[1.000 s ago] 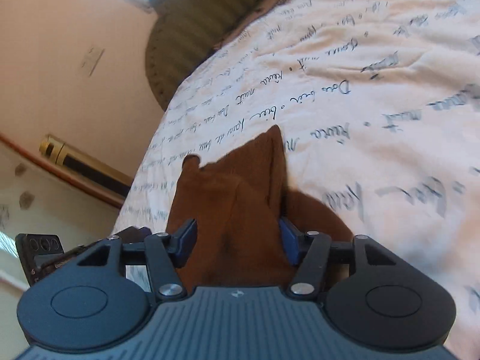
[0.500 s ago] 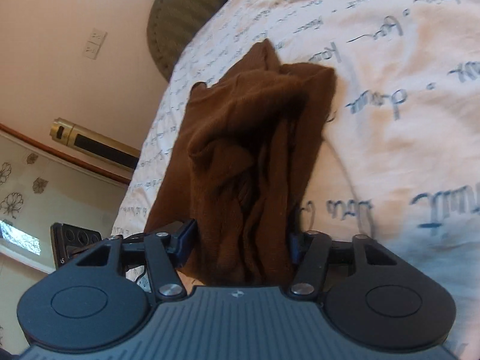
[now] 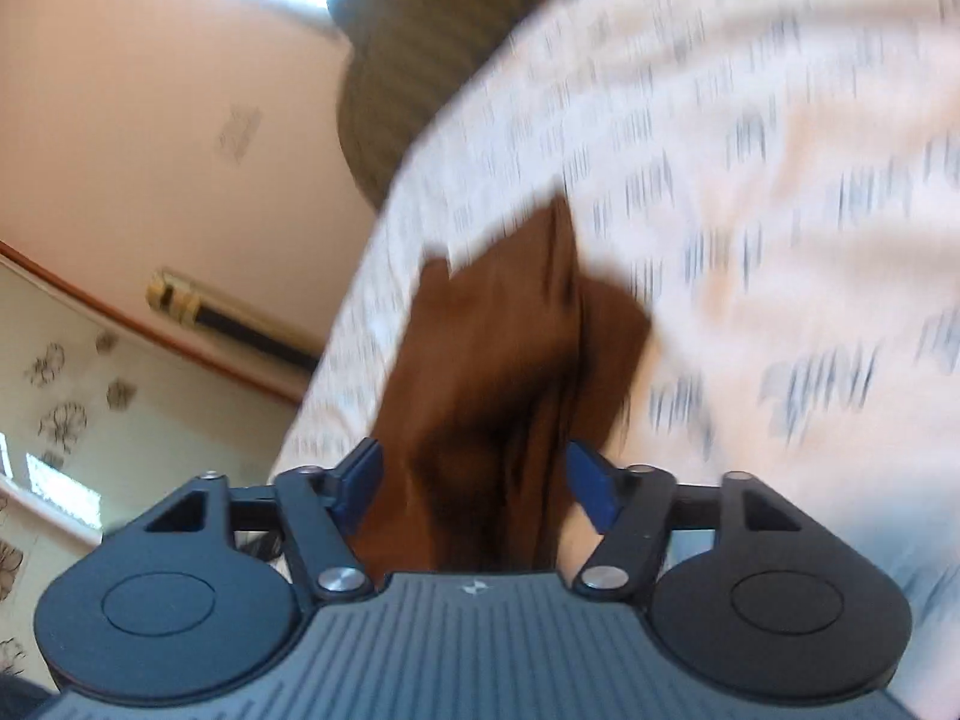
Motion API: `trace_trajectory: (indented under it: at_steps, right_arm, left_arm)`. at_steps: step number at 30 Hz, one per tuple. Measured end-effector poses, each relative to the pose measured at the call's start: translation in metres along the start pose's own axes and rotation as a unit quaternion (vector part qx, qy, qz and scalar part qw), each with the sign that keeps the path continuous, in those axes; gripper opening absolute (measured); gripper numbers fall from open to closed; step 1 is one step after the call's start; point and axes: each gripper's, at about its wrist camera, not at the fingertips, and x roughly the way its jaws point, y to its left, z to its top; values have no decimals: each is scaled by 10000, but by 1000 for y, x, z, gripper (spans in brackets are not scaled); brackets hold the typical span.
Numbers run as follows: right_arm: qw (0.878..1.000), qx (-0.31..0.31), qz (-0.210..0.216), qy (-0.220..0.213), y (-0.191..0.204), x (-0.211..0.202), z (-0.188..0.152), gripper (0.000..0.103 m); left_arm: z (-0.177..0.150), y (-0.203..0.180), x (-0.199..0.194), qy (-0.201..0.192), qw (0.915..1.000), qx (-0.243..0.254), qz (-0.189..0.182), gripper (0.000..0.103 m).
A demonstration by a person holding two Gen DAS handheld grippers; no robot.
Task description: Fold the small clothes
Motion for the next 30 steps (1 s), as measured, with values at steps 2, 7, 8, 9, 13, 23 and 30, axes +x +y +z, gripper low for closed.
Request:
trace_trajectory:
  at_steps: [2,7,8,9,13,23,30]
  right_arm:
    - [9999,-13,-92,-129,3,2,20,70]
    - [9954,81,-757,580,-5,46,34,69]
    - [9954,128,-741,593,-6,47,31,69]
    - [9961,212,-635,574,-6,49,27,69]
    - [9988,376,-238,218,-4,44,23,57]
    - [9975,-212,-651,178,7,71,37,6]
    - [9910,-54,-1337,58,-35,63,52,1]
  left_arm:
    - [-1,-14,4,-162,9998,133,41,78]
    - [-23,-46,23,-278,9957,799,380,77]
    - [-30,-51,26,-294,9942,946,409,77]
    - [-35,-54,28,-245,9935,1042,375,77]
    - [-49,-59,40,-98,9906,1291,438,82]
    - [-51,-44,48,87,9949,917,415,96]
    - [-49,-35,53,254,9975,628,182,97]
